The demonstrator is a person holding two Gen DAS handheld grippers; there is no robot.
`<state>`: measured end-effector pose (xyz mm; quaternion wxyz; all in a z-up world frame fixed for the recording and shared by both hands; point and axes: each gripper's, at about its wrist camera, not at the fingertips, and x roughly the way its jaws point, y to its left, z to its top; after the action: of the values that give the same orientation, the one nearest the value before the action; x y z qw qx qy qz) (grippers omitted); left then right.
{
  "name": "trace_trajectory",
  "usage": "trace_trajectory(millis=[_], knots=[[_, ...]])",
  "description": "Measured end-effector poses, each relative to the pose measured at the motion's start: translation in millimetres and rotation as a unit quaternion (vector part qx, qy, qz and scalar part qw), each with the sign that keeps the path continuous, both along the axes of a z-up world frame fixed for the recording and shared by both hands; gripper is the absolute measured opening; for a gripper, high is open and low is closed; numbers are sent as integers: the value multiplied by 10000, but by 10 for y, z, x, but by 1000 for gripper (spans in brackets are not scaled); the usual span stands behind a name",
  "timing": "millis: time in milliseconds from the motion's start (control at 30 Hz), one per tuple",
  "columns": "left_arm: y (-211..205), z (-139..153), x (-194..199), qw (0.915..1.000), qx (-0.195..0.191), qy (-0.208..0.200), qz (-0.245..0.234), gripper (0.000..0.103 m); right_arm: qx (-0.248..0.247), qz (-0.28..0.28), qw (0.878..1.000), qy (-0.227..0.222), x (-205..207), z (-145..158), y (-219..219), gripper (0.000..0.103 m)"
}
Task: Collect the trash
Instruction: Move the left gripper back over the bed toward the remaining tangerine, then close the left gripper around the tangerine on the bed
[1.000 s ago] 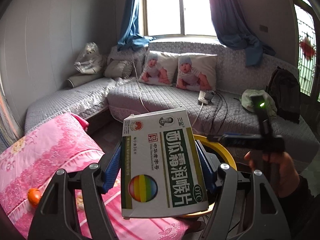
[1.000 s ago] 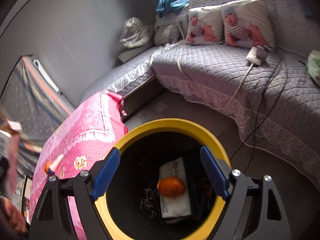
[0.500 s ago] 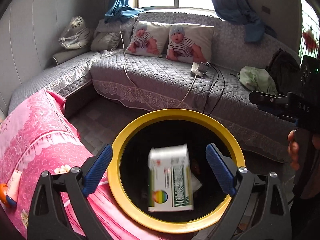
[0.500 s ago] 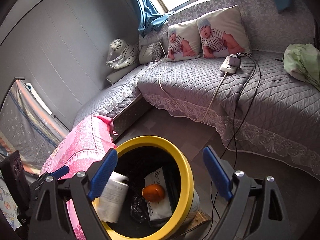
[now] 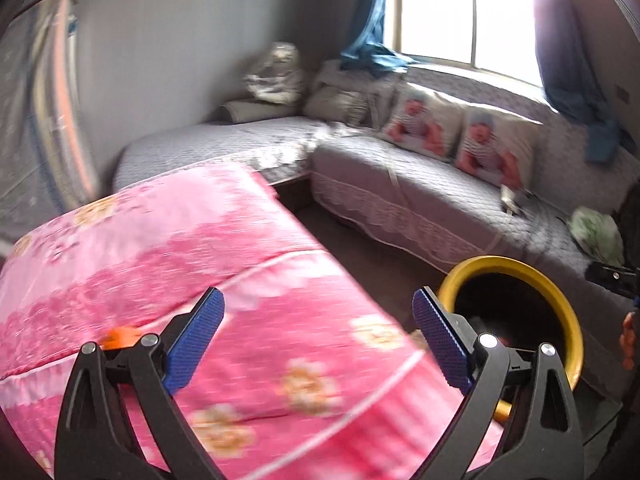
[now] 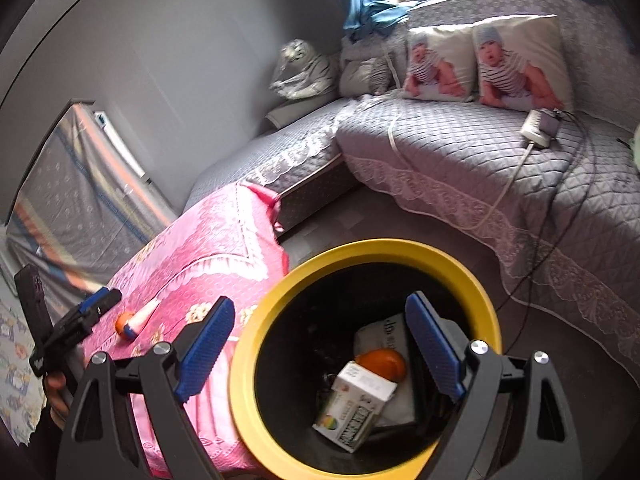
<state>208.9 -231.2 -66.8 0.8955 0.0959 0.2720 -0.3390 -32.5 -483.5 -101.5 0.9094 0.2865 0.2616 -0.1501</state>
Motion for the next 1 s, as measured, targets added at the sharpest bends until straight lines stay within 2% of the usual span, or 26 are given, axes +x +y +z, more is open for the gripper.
trace_trajectory(millis=[133, 333, 467, 567, 700, 767, 900, 933, 1000], knots=[[635, -1, 304, 9987, 30, -94, 500, 91, -123, 338, 9993, 117, 240, 30, 215, 84], [1230, -203, 642, 9944, 159, 231, 1021, 90, -237, 651, 9973, 224, 499, 60, 484, 84], [1270, -335, 845, 9920, 111, 582, 1118, 89, -270, 841, 9957, 268, 639, 69, 625, 84], [1223, -438, 910, 9908, 202, 712, 1134, 82, -306, 973, 9943, 323, 712, 65, 708, 84], [1188, -534, 1048, 9877, 194, 973, 1211, 80, -336, 1081, 9928, 401, 788, 38, 770, 84], [1197, -588, 1124, 9856, 212, 1100, 1263, 75, -319, 1118, 9924, 410, 802, 18, 783, 84], [1214, -696, 1234, 9819, 242, 1336, 1324, 73, -293, 1165, 9918, 433, 823, -9, 782, 84], [1220, -704, 1255, 9812, 190, 1393, 1318, 70, -284, 1175, 9917, 439, 832, -13, 788, 84], [1212, -703, 1283, 9810, 132, 1447, 1282, 57, -276, 1205, 9913, 446, 851, -5, 799, 84]])
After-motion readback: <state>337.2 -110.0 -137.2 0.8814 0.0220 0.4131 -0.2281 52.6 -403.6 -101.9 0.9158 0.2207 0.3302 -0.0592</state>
